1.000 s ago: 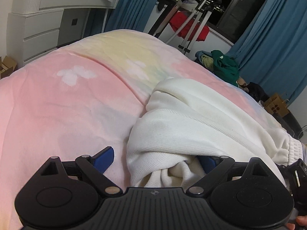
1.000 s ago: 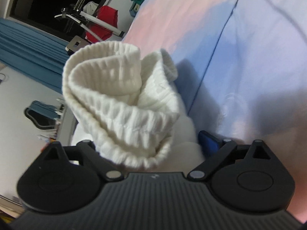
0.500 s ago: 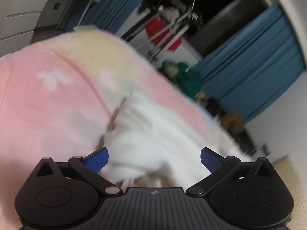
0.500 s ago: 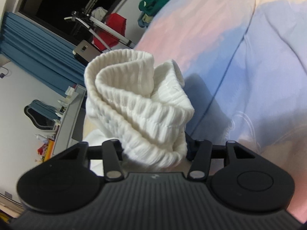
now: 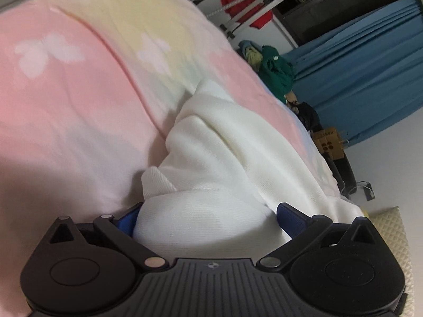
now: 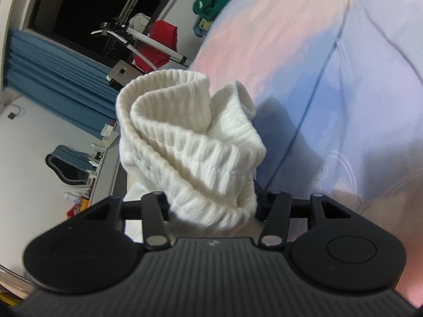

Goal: Fold clothes

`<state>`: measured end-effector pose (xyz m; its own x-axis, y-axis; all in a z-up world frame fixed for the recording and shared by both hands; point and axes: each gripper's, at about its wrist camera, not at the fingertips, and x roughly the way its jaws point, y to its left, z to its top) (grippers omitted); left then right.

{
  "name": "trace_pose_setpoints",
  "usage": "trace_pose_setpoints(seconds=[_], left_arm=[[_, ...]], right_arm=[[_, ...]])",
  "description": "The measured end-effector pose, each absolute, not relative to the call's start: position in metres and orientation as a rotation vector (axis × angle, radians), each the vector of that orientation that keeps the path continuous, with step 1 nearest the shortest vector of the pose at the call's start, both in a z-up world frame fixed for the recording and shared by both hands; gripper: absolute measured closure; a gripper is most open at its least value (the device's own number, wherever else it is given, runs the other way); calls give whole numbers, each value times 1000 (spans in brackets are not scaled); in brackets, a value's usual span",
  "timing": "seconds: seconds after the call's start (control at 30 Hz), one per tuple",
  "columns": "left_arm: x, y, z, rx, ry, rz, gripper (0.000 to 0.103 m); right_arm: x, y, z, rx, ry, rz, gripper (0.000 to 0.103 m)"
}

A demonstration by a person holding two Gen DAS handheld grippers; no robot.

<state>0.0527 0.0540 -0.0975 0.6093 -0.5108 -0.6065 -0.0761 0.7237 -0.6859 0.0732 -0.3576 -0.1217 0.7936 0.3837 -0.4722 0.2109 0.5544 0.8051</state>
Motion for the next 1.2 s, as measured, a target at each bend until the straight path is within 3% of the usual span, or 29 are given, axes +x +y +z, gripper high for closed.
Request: trace_pose_setpoints(seconds=[0.13, 0.23, 0.4, 0.53, 0.77, 0.97, 1.2], left_arm=[[62, 50, -106, -714, 925, -306, 0], [64, 46, -108, -676, 926, -324, 0], [62, 37, -108, -605, 913, -331, 3], [60, 36, -98, -629, 904, -346, 12], [55, 33, -75, -694, 888, -378, 28], [53, 17, -46, -736, 865, -422, 29], [91, -70, 16, -655, 805, -548, 29]], right_arm=[[79, -354, -129, 1003, 703, 96, 31], [83, -351, -134, 998, 721, 92, 28], [76, -345, -124, 945, 690, 73, 44], [69, -340, -110, 897, 647, 74, 51], [61, -329, -73, 801, 535, 127, 55], [46, -352, -31, 809, 409, 146, 56], [35, -421, 11, 849, 255, 101, 56]])
